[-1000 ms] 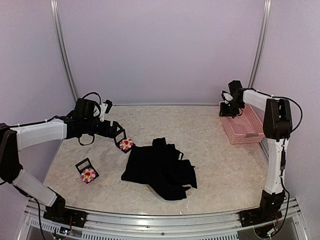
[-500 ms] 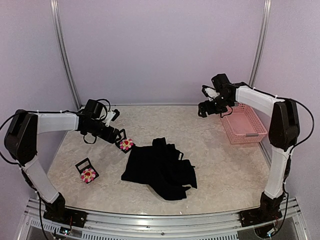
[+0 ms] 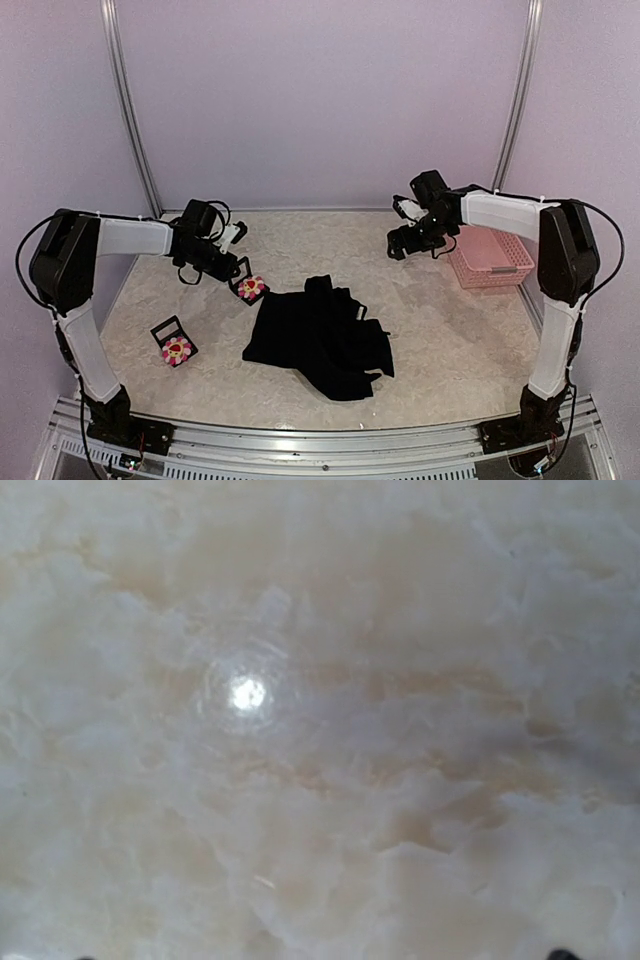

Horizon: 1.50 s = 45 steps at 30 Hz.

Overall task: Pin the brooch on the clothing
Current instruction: Pick up the brooch box from the center of the board, then place the brooch box at the corner of the board.

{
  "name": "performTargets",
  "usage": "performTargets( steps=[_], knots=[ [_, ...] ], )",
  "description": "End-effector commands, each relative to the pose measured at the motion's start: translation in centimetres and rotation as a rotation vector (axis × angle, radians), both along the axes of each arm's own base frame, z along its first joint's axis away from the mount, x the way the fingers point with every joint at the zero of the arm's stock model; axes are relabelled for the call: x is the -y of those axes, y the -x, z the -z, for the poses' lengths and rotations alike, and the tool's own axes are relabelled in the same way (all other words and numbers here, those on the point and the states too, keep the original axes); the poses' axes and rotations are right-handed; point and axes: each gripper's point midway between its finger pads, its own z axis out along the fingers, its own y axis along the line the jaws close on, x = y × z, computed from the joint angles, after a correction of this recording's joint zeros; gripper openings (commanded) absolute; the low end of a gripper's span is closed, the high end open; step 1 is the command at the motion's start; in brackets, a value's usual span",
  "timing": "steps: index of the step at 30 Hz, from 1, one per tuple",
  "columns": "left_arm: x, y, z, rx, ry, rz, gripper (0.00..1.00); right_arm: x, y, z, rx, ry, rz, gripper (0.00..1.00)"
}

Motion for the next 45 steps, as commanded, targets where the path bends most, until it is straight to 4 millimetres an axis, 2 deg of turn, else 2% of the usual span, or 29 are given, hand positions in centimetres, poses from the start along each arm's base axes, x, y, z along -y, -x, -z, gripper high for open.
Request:
performTargets(
  steps=[1,6,8,11,16,21,28,29,32,37,45],
  knots=[
    [0.3,-0.9,-1.4,0.035,-0.002,-0.002,0.11,-0.1,-0.1,-1.0,0.039,-0.012,0.015,0.94],
    [0.1,-0.8,-1.5,0.025,-0.006,-0.013,0.00,0.0,0.2,-1.1,0.040,-0.008,0.012,0.94],
    [-0.5,-1.0,-1.6,0.029,-0.030,-0.035,0.00,0.1,0.3,-1.2,0.042,-0.005,0.014,0.94],
    [-2.5,-2.1,-2.2,0.060,-0.062,-0.099,0.00,0.1,0.5,-1.5,0.048,-0.016,0.011,0.94],
    [-6.5,-4.2,-3.4,0.100,-0.052,-0.224,0.00,-0.1,0.7,-1.5,0.046,-0.014,0.003,0.94],
    [-10.8,-5.7,-3.7,0.101,-0.037,-0.345,0.00,-0.1,1.2,-1.4,0.042,-0.002,-0.005,0.94],
    [-17.0,-6.5,-3.9,0.101,-0.047,-0.505,0.00,0.0,1.7,-1.7,0.047,0.000,-0.008,0.94],
    [-18.9,-6.5,-3.8,0.097,-0.044,-0.549,0.00,0.1,1.7,-1.8,0.046,0.001,-0.007,0.94],
    [-21.8,-6.8,-3.7,0.101,-0.062,-0.632,0.00,0.6,1.5,-1.8,0.059,0.029,0.009,0.94],
    [-23.7,-7.4,-3.3,0.093,-0.081,-0.663,0.00,0.8,1.4,-2.2,0.067,0.036,0.012,0.94],
    [-24.3,-7.6,-1.1,0.041,-0.098,-0.659,0.00,1.4,1.5,-2.5,0.075,0.066,0.023,0.94]
  ],
)
